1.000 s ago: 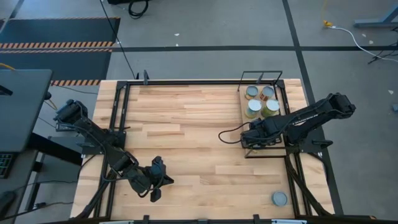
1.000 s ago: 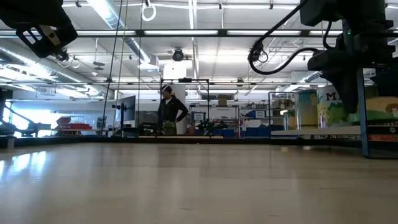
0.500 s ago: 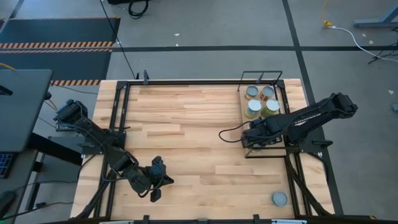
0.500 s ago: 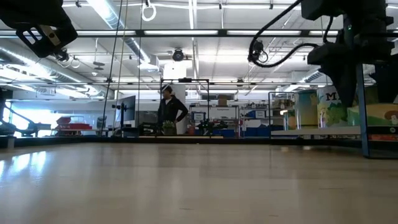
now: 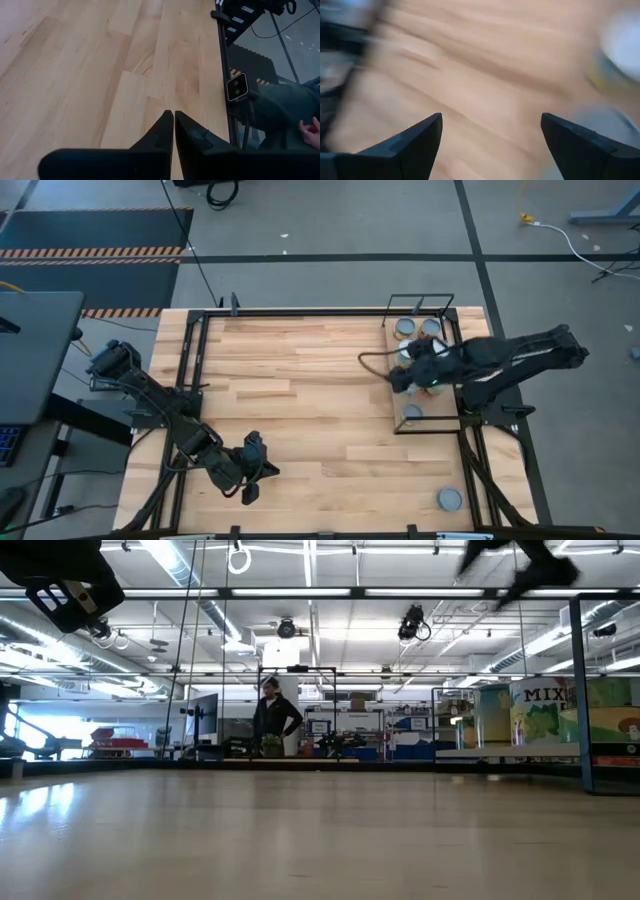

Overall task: Pick and place cans onto a shelf
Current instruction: Put the canned tuna fish on the shelf

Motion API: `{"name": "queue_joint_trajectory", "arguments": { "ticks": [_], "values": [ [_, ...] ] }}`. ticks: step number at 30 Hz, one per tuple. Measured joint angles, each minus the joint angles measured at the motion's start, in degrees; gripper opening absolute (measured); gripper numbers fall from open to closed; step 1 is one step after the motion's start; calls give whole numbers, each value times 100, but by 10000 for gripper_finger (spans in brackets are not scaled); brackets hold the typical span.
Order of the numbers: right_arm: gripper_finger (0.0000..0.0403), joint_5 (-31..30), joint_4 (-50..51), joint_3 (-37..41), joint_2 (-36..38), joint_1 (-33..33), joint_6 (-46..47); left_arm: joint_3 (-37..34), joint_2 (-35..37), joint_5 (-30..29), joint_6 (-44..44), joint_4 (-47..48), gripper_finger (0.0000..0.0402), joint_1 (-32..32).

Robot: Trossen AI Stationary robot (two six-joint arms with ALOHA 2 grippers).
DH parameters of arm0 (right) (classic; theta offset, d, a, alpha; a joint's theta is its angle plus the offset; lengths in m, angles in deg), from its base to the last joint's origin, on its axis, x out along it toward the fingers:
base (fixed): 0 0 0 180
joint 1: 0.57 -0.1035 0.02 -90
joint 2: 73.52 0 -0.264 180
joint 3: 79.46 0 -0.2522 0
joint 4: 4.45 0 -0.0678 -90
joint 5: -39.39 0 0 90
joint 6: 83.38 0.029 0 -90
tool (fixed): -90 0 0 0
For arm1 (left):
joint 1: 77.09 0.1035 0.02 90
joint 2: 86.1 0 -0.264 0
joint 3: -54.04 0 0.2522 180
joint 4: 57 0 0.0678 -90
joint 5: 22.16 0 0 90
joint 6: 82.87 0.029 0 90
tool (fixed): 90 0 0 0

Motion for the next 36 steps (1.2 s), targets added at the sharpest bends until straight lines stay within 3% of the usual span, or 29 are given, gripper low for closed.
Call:
{"name": "queue_joint_trajectory", "arguments": {
  "ticks": [5,8,14,27,30,36],
  "values": [
    [345,-292,-2393,-298,-22,-584,-2837,0,0,2,0,-2,23,0],
    [343,-76,-3815,-298,-287,-1291,-4220,0,0,0,0,-1,23,0],
    [342,647,-5178,-298,-1186,-2704,-5714,0,0,0,0,0,23,0],
    [342,844,-3322,-293,-2517,-4246,-6966,0,0,1,0,-2,23,0],
    [342,966,-2719,-293,-2764,-4420,-6451,0,0,0,0,-1,23,0],
    [355,1836,-1934,-289,-3226,-4644,-5515,0,0,1,0,0,23,0]
  ]
}}
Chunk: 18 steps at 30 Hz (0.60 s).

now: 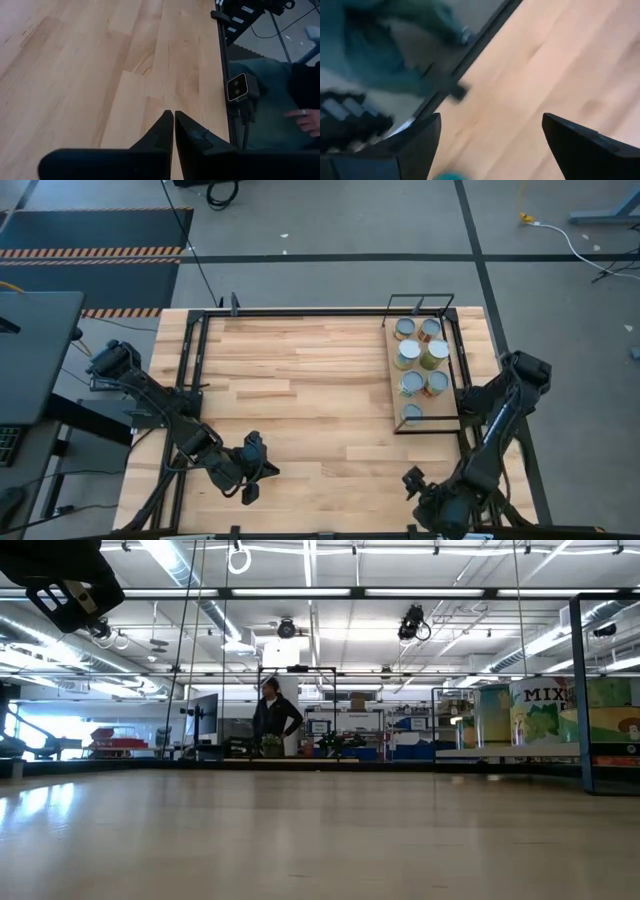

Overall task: Pick and place cans onto a shelf
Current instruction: Put the canned tuna fish on the shelf

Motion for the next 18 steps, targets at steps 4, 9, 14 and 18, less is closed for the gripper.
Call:
{"name": "queue_joint_trajectory", "arguments": {
  "ticks": [4,9,14,18],
  "values": [
    [368,584,280,0,-54,-159,291,0,0,1,2,-1,23,0],
    [372,671,822,0,79,-356,1073,0,0,1,0,0,23,0],
    [374,566,878,0,52,-646,2012,0,0,-1,0,-1,23,0],
    [382,343,1349,0,38,-710,2498,0,0,0,1,1,23,0]
  ]
}}
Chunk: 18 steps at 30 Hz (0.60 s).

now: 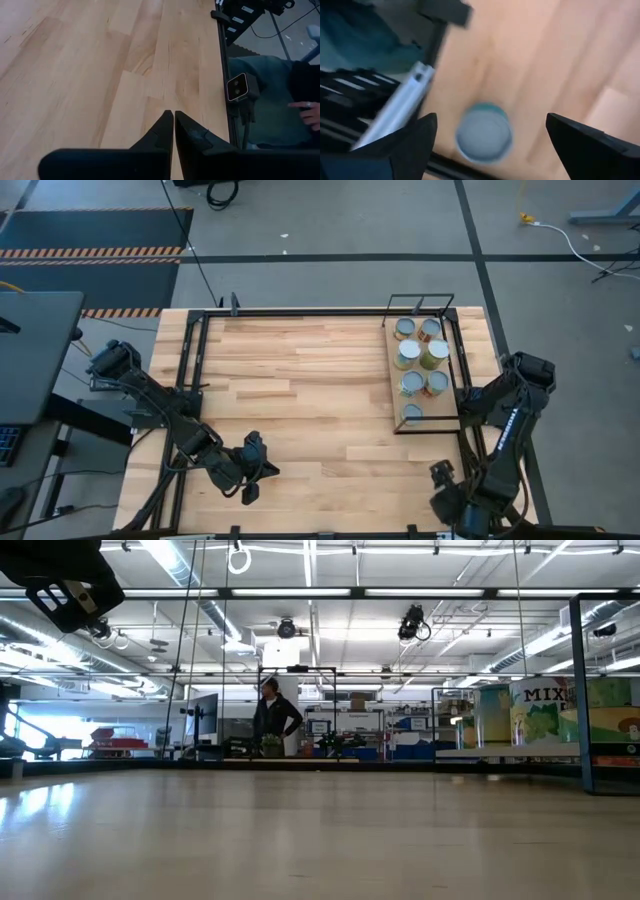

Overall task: Pick and place cans onto a shelf
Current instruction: Put the canned tuna fish on the shelf

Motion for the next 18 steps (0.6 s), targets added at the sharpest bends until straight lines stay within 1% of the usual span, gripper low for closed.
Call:
{"name": "queue_joint_trajectory", "arguments": {
  "ticks": [3,6,11,15,18],
  "values": [
    [392,38,381,55,-44,-28,409,0,0,-1,1,-2,23,0],
    [399,166,198,260,-63,-28,979,0,0,-1,-1,-2,23,0],
    [397,270,-281,659,-62,-24,2015,0,0,-1,-1,0,23,0],
    [399,582,-569,963,-61,-65,2397,0,0,-1,-1,0,23,0],
    [400,674,-858,1108,-63,-137,2451,0,0,-1,-1,0,23,0]
  ]
}}
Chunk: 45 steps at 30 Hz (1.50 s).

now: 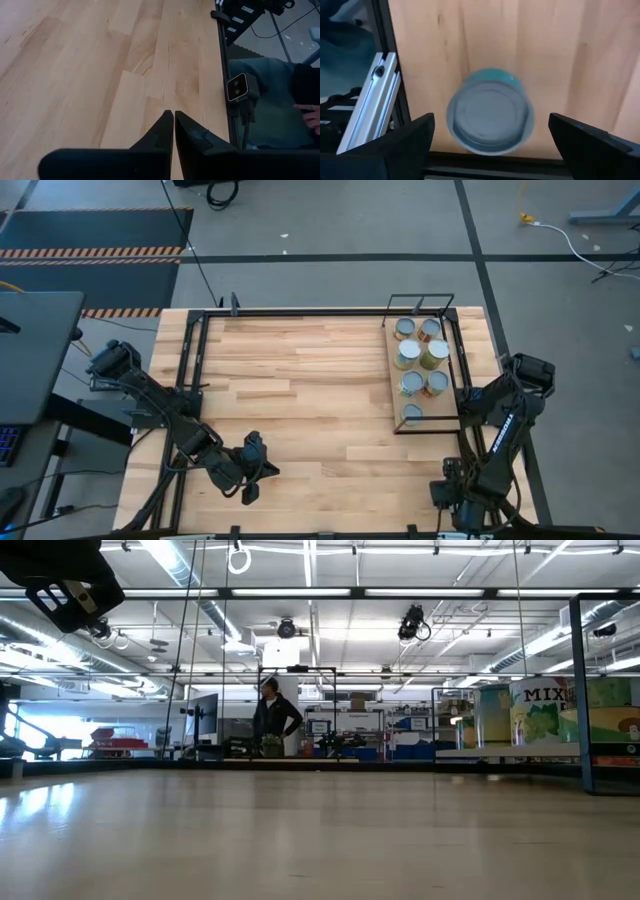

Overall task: Pick and place cans onto a shelf
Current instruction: Put the canned tuna fish on the shelf

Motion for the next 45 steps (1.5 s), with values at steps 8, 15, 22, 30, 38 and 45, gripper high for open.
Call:
{"name": "queue_joint_trajectory", "arguments": {
  "ticks": [8,15,22,30,38,45],
  "values": [
    [400,-247,-288,91,2,-5,-126,0,0,1,1,-2,23,0],
    [400,-64,-773,440,2,-5,-80,0,0,1,1,-2,23,0],
    [395,65,-830,663,2,-7,-35,0,0,0,0,0,23,0],
    [332,34,-848,786,2,80,82,0,0,0,1,-1,23,0],
    [289,750,-686,120,427,784,-207,0,0,0,0,0,23,0],
    [303,-385,48,-610,1626,1457,-693,0,0,0,0,-1,23,0]
  ]
}}
